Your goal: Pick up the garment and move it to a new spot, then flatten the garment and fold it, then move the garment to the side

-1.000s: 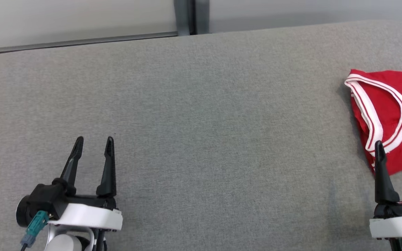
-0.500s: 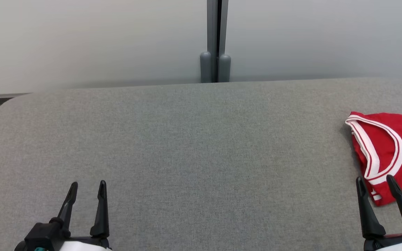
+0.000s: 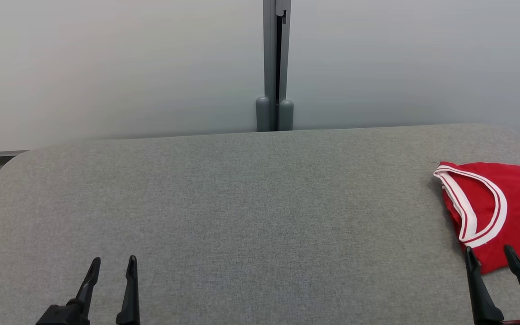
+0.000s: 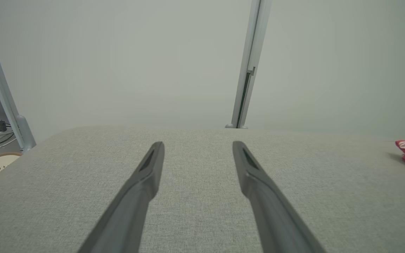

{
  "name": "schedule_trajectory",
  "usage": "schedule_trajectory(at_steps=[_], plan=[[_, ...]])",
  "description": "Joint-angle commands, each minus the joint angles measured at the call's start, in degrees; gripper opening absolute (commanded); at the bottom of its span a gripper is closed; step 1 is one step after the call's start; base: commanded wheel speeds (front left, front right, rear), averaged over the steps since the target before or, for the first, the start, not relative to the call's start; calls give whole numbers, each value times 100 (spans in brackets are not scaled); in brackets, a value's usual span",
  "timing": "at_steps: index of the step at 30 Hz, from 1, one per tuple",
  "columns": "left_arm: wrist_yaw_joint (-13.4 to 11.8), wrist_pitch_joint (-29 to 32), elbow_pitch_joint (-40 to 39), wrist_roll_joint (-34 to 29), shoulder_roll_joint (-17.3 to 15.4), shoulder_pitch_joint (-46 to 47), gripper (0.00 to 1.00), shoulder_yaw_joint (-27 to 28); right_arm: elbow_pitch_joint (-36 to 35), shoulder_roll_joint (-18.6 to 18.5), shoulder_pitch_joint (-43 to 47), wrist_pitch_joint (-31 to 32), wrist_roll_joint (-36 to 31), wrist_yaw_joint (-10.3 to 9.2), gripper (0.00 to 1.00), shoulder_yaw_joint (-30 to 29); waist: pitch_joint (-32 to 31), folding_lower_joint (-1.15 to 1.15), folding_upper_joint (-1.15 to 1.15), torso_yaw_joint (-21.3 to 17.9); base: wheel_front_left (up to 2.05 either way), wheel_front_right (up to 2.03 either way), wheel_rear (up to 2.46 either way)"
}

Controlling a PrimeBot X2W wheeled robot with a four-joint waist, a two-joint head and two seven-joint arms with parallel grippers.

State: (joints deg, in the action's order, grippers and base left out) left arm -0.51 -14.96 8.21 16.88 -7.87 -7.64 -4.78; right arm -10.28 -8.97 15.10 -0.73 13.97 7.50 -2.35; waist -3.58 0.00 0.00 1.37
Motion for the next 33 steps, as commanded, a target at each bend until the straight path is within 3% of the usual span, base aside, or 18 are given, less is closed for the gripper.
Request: schedule_trajectory(at_steps=[1,33], plan=[[-14,-2,24,-16,-32,1,100,3,-14,-29,11,-7,-8,-2,100,14,-13,0,0,-8,0,0,0],[-148,19,146,103,-90,135,100,-96,-75,42,-72,0,-30,-3,100,36,-18,0,0,14,0,0,0]])
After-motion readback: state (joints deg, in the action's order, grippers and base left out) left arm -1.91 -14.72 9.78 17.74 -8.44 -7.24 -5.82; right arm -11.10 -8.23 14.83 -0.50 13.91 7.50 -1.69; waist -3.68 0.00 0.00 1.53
